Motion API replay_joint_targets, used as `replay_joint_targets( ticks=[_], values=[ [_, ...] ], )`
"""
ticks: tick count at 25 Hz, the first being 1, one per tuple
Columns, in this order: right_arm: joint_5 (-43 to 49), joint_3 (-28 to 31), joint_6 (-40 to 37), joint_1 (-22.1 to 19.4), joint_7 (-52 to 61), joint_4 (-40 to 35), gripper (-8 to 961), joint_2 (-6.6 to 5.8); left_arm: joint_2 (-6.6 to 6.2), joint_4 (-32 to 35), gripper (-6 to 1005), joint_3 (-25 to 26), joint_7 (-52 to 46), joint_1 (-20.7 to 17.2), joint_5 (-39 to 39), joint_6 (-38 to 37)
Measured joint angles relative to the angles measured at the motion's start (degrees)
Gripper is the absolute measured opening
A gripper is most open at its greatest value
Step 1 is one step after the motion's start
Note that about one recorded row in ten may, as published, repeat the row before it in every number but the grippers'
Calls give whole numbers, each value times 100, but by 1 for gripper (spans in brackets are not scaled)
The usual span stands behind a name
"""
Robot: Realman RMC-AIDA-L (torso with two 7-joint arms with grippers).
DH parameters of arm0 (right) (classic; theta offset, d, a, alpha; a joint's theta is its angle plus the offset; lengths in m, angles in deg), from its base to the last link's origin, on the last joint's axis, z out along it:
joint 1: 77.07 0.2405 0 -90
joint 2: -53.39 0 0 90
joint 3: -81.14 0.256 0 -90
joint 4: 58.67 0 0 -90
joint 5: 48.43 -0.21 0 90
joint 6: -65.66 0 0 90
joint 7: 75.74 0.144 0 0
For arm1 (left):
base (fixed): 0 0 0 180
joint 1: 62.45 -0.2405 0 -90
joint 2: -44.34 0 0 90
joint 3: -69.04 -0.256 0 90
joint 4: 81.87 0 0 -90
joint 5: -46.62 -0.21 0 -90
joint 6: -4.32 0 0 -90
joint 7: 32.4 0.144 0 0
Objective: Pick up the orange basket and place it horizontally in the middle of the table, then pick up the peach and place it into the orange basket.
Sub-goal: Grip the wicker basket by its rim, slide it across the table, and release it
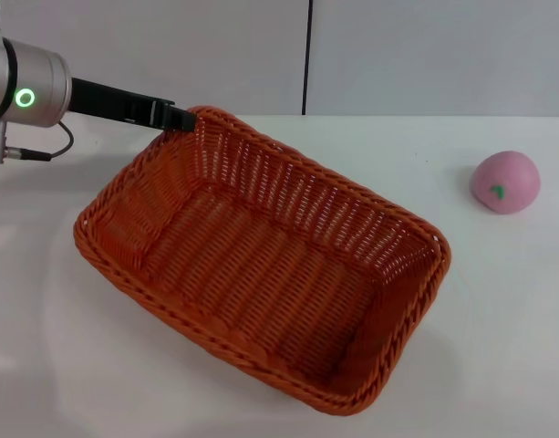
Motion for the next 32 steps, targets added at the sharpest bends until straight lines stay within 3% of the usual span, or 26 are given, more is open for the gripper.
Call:
replay_joint_targets(
  ticks=[16,32],
  values=[
    [26,0,-8,83,39,-23,684,-49,-4,-280,179,606,-348,-111,555,-404],
    [23,0,64,150,39,-32,684,-86,-49,-332,171,650,-522,-436,583,-671]
  ],
)
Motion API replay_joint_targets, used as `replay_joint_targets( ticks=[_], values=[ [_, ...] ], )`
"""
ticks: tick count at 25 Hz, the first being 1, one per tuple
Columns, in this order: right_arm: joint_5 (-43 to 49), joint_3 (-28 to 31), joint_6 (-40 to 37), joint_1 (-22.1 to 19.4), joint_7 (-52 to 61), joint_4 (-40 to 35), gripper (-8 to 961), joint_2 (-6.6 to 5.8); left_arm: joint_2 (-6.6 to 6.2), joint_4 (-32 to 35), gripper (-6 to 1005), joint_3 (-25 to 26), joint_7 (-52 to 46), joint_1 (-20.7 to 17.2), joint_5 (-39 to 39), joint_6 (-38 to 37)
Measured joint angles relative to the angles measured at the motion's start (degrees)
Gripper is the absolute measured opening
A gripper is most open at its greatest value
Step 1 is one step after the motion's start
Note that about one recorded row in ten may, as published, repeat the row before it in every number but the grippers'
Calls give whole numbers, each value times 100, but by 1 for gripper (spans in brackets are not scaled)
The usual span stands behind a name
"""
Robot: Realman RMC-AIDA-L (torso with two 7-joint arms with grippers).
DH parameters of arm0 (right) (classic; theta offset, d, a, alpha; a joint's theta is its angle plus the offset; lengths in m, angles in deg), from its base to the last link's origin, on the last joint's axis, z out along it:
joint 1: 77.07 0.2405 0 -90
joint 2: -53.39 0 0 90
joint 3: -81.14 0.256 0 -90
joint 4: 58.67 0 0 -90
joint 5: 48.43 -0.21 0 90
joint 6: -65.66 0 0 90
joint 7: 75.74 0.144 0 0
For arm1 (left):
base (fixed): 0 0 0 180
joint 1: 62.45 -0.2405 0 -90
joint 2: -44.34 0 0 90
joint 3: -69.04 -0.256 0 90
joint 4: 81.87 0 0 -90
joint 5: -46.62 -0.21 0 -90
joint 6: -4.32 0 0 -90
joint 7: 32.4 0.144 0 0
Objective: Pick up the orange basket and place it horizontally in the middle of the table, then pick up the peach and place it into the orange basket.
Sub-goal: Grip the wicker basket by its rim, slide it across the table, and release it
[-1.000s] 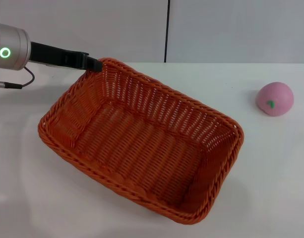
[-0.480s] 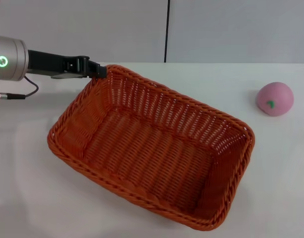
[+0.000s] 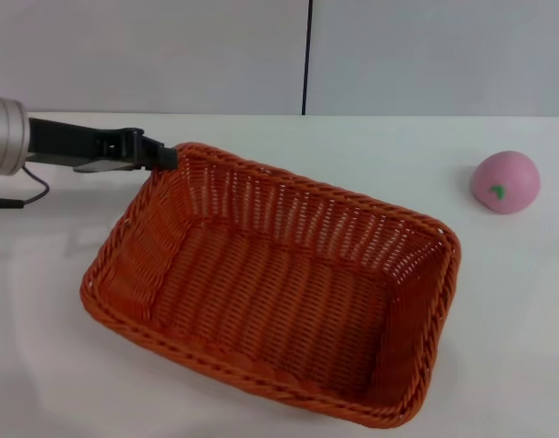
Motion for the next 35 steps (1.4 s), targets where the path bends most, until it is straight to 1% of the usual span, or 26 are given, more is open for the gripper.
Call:
replay_joint_targets(
  ticks=[4,9,15,18,19,25,35],
  values=[
    [7,-7,1,29,0,1,684,-2,-45,105,170,39,-180,-140,-26,-134],
    [15,-28,16,69,32,16,685,-2,-47,291,169,91,-288,-313,-27,-188],
    [24,-112,77,138,64,18,685,-6,10,370,168,261,-312,-539,-32,-253],
    [24,-150,117,166,72,25,685,-26,10,370,167,261,-312,-539,-32,-253],
    [24,-174,126,181,87,38,685,-36,38,391,167,289,-326,-646,2,-264],
    [24,-337,139,283,146,54,685,-60,85,424,167,255,-360,-760,79,-229],
    [24,-413,214,331,154,61,685,-64,91,392,168,231,-342,-876,240,-202]
  ],
)
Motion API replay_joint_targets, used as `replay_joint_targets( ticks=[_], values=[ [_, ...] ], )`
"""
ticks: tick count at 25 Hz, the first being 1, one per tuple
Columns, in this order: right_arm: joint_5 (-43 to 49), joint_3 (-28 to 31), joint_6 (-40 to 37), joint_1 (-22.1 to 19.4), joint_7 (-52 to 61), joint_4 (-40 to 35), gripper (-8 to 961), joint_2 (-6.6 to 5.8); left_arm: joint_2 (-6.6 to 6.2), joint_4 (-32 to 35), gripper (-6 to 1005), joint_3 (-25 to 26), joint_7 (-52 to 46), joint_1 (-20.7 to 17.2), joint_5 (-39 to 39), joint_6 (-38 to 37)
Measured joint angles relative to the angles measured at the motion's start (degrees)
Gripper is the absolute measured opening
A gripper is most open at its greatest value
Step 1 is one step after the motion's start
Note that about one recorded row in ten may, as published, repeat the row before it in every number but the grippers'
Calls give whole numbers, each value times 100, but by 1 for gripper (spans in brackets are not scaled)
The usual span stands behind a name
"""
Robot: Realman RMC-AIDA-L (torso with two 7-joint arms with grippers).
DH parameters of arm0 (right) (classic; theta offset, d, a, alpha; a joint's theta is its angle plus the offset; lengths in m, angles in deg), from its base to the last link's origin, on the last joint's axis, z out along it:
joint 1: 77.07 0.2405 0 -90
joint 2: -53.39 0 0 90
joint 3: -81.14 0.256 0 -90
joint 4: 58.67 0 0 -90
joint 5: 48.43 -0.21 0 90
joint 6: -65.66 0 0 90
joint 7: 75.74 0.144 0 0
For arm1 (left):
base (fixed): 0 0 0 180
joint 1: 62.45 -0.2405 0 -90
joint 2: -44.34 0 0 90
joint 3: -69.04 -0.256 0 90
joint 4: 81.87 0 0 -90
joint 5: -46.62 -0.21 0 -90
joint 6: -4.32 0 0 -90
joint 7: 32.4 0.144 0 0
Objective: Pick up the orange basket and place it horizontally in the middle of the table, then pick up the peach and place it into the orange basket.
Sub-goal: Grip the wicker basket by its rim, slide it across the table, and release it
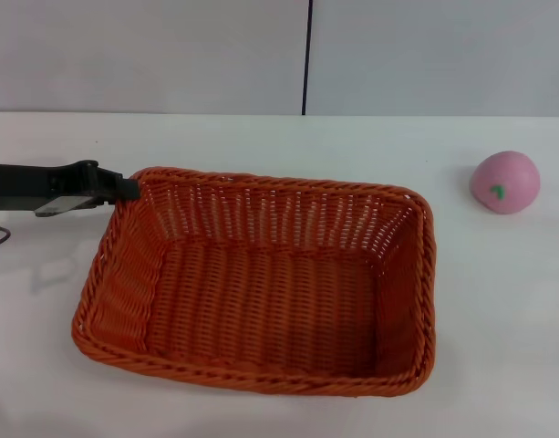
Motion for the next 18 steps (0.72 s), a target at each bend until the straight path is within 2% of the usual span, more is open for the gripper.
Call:
replay_joint_targets(
  ticks=[10,18],
  values=[
    [0,0,-2,-14,11,1,684,26,-5,21,169,-7,112,-54,175,-25],
    [-1,0,-87,-66,65,1,684,51,-40,24,164,104,371,-280,757,-16]
  ],
)
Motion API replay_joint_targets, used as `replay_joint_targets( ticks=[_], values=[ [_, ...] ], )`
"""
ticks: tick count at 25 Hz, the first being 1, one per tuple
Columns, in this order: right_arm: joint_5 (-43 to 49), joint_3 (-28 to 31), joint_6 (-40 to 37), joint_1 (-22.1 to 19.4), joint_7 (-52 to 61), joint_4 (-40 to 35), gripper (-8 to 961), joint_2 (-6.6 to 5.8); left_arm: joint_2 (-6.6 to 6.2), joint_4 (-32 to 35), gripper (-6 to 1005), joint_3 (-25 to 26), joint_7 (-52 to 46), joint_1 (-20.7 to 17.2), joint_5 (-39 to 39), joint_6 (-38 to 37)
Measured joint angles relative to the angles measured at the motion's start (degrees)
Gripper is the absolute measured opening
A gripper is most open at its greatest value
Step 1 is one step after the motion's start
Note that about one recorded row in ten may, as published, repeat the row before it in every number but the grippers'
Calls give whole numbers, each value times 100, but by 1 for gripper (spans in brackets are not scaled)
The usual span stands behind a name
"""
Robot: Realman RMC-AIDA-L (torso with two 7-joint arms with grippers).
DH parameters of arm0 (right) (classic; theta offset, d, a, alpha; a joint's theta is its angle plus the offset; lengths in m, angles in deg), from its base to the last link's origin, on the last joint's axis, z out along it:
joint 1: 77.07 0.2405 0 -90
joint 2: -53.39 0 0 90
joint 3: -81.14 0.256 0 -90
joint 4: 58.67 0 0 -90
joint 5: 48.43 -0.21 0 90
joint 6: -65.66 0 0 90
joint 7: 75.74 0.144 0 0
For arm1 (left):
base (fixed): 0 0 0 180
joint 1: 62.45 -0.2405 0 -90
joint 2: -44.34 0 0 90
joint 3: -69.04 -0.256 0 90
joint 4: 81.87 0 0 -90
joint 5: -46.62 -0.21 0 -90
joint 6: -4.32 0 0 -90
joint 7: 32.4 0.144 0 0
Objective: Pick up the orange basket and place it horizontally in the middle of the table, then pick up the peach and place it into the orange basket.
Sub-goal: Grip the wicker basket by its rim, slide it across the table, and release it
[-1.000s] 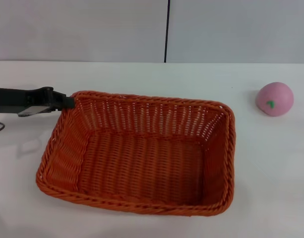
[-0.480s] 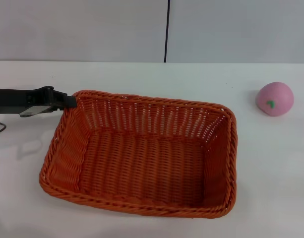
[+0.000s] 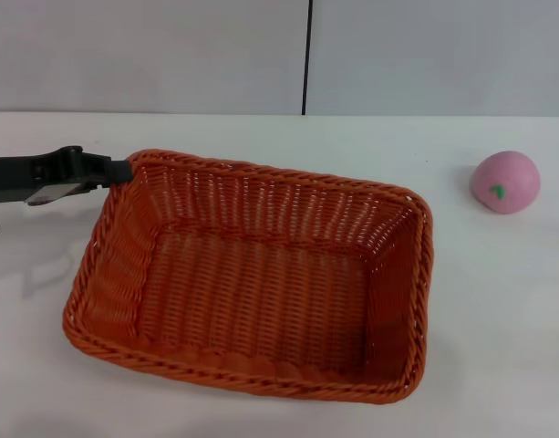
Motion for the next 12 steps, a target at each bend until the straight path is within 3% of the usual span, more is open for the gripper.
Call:
replay_joint_targets(
  ticks=[6,12],
  values=[
    [0,0,-47,-14,61,-8,684,2,-6,-40,161,137,115,-74,54,-170],
    [0,0,-68,-13,95,-8,685,2,-6,-41,259,358,167,-107,96,-389]
  ],
)
